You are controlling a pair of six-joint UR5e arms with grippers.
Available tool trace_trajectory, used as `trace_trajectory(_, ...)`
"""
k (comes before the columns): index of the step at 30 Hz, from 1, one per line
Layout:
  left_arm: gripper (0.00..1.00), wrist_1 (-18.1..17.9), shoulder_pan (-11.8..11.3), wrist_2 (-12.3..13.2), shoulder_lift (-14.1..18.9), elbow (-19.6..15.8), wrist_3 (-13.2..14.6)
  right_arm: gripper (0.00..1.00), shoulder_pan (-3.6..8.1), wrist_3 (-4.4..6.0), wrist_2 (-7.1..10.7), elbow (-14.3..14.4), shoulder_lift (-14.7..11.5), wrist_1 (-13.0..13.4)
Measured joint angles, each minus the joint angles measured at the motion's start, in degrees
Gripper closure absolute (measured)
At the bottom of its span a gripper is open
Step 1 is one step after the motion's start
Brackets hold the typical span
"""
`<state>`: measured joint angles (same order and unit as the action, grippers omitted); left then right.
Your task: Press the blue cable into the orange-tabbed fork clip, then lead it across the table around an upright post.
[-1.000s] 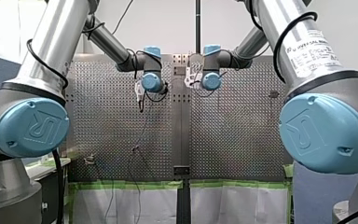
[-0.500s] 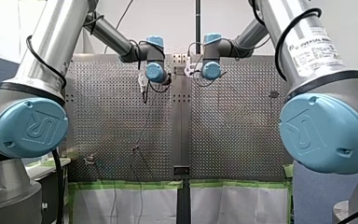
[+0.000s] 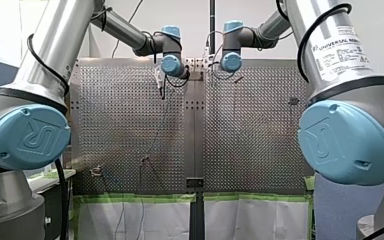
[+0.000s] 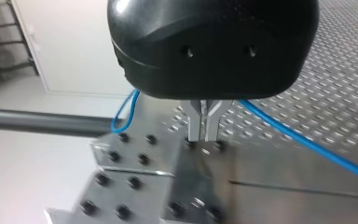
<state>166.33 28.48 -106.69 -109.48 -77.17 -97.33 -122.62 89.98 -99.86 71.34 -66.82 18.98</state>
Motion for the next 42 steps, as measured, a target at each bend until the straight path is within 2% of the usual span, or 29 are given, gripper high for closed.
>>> trace_trajectory(14,1.00,1.32,0.62,3.57,-0.24,5.29,-3.80,1.00,3.85,0.19,-0.32,-0.08,-1.34,-1.11)
trace_trajectory(25,1.00,1.47,0.67,7.92,-0.61,8.13,-8.74,1.00,6.25,0.29,-0.26,-0.13,-2.02,-1.70)
trace_trajectory(29,1.00,2.15,1.07,8.62,-1.79,9.32,-10.38,1.00,7.08,0.30,-0.31,-0.13,-2.17,-2.19)
trace_trajectory(36,1.00,5.05,2.21,8.66,-4.90,12.52,-10.90,1.00,8.79,0.31,-0.34,-0.12,-2.22,-3.09)
trace_trajectory(42,1.00,6.80,2.78,9.00,-7.29,15.38,-12.08,1.00,9.92,1.02,-0.34,-0.11,-2.24,-3.20)
